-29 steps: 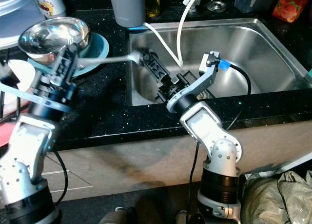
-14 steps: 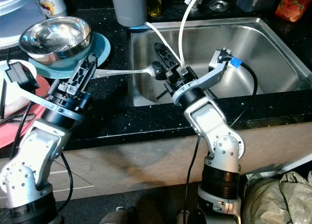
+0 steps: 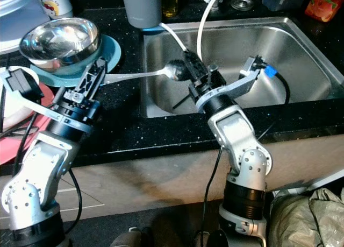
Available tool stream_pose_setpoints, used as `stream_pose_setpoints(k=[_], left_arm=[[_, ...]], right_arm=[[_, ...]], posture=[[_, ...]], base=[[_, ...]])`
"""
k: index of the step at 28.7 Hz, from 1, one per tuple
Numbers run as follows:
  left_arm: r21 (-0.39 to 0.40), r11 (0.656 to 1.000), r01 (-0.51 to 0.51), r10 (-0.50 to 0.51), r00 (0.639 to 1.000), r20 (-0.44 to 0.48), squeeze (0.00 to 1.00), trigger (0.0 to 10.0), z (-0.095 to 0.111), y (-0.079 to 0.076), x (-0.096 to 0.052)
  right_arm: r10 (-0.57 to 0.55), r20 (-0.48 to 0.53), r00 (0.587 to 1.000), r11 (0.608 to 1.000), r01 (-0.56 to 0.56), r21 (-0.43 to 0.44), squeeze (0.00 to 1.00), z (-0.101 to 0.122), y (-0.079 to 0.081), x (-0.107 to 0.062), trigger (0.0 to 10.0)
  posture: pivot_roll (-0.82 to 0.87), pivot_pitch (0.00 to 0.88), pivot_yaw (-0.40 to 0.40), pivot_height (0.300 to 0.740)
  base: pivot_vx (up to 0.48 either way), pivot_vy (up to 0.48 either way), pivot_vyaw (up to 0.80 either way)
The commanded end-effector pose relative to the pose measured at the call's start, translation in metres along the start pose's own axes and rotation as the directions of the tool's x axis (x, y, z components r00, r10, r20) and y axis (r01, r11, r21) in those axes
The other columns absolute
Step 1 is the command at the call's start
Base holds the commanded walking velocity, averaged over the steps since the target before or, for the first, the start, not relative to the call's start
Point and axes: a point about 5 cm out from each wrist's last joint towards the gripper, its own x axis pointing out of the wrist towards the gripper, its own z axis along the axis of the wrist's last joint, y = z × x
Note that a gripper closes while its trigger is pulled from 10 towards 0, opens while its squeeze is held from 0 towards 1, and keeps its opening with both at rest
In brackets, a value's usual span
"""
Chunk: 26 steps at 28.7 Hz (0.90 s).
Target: Kitchen organization
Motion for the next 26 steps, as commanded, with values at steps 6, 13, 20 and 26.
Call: stream_pose_setpoints(k=[6, 13, 20, 26], left_arm=[[0.101, 0.99, -0.093, 0.098, 0.994, -0.041, 0.73, 10.0, -0.002, 0.012, -0.003], [0.137, 0.984, -0.111, 0.122, 0.99, -0.07, 0.67, 10.0, -0.005, 0.015, -0.003], [0.155, 0.98, -0.121, 0.132, 0.989, -0.065, 0.0, 10.0, -0.004, 0.017, -0.004], [0.186, 0.972, -0.141, 0.152, 0.987, -0.049, 0.0, 10.0, -0.002, 0.02, -0.004]], right_arm=[[0.014, -0.016, 1.0, 0.996, -0.013, 0.083, 0.0, -0.014, 0.006, 0.008, 7.6], [0.016, 0.005, 1.0, 0.992, -0.016, 0.124, 0.0, -0.012, 0.005, 0.008, 0.0], [0.022, 0.025, 0.999, 0.989, -0.026, 0.145, 0.0, -0.009, 0.005, 0.008, 0.0], [0.023, 0.077, 0.997, 0.986, -0.035, 0.16, 0.0, 0.005, 0.005, 0.006, 0.0]], posture=[[0.02, 0.19, 0.022, 0.74], [0.02, 0.187, 0.021, 0.74], [0.02, 0.18, 0.023, 0.74], [0.02, 0.175, 0.024, 0.74]], base=[[0.0, 0.0, 0.0], [0.0, 0.0, 0.0], [0.0, 0.0, 0.0], [0.0, 0.0, 0.0]])
